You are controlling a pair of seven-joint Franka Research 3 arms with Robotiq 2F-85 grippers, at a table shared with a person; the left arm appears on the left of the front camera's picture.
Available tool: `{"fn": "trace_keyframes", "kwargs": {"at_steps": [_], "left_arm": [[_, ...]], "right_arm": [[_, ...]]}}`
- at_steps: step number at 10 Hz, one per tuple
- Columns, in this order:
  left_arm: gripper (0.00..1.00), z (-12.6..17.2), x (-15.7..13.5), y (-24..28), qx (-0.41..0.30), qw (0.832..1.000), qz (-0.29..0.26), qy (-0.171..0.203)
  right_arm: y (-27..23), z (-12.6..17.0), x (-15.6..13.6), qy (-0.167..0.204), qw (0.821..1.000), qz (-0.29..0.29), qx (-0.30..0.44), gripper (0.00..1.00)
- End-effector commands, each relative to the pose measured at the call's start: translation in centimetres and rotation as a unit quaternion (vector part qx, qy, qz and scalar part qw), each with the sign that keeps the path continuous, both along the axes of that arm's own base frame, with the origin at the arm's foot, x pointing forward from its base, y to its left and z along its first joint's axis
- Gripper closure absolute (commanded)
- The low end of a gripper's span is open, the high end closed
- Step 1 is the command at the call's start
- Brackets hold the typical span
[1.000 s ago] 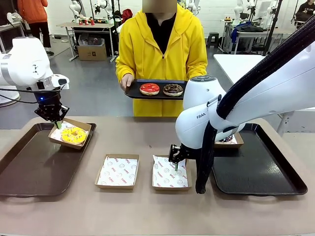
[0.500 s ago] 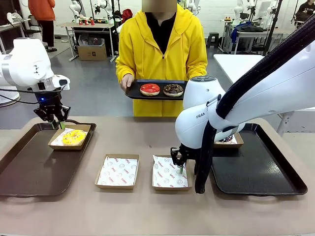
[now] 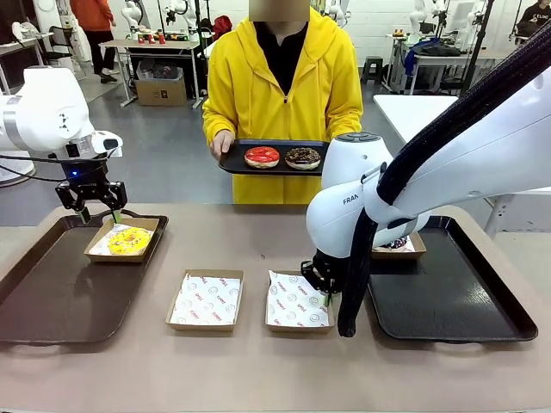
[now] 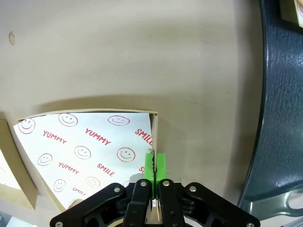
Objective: Individually package the donuts and arrange them on the tray.
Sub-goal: Place the picked Paper togo box on the Handle tray while simultaneously picking up another Paper togo box from the table with the other hand.
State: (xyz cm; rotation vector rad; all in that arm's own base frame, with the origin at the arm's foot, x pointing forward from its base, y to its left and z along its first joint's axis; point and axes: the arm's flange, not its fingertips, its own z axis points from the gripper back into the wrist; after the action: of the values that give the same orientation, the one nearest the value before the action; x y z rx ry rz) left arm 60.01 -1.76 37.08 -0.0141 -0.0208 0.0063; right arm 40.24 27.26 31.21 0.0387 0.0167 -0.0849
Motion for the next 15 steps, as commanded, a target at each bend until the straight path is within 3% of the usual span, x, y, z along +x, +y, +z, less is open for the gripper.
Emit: {"fn": "trace_keyframes", "kwargs": {"at_steps": [1,5,7,8,10,12,15], "left_arm": [[0.0,0.3,0.2,-0.1,-0.007,1.0,0.002,0.004],[0.03,1.7,-1.4,0.4,-0.042,0.999,0.01,-0.002],[0.03,3.8,-4.3,2.2,-0.124,0.992,0.024,-0.003],[0.03,4.9,-6.0,3.9,-0.175,0.984,0.022,-0.011],[0.03,6.7,-9.3,7.3,-0.284,0.958,0.03,-0.023],[0.03,7.6,-12.6,10.9,-0.392,0.919,0.031,-0.021],[0.03,7.0,-16.9,17.3,-0.505,0.862,0.046,-0.025]], "right_arm": [[0.4,-0.2,0.3,-0.001,1.0,-0.004,0.014,1.0],[0.7,0.2,0.4,0.012,1.0,-0.01,0.007,1.0],[0.8,2.7,0.8,0.008,1.0,-0.007,-0.002,1.0],[0.3,5.2,0.8,-0.007,1.0,-0.008,0.003,1.0],[-0.1,11.3,1.3,-0.032,0.999,-0.017,0.0,1.0],[0.0,16.2,3.3,-0.036,0.999,-0.021,0.003,1.0],[0.1,19.4,7.7,-0.011,1.0,-0.022,0.01,1.0]]}}
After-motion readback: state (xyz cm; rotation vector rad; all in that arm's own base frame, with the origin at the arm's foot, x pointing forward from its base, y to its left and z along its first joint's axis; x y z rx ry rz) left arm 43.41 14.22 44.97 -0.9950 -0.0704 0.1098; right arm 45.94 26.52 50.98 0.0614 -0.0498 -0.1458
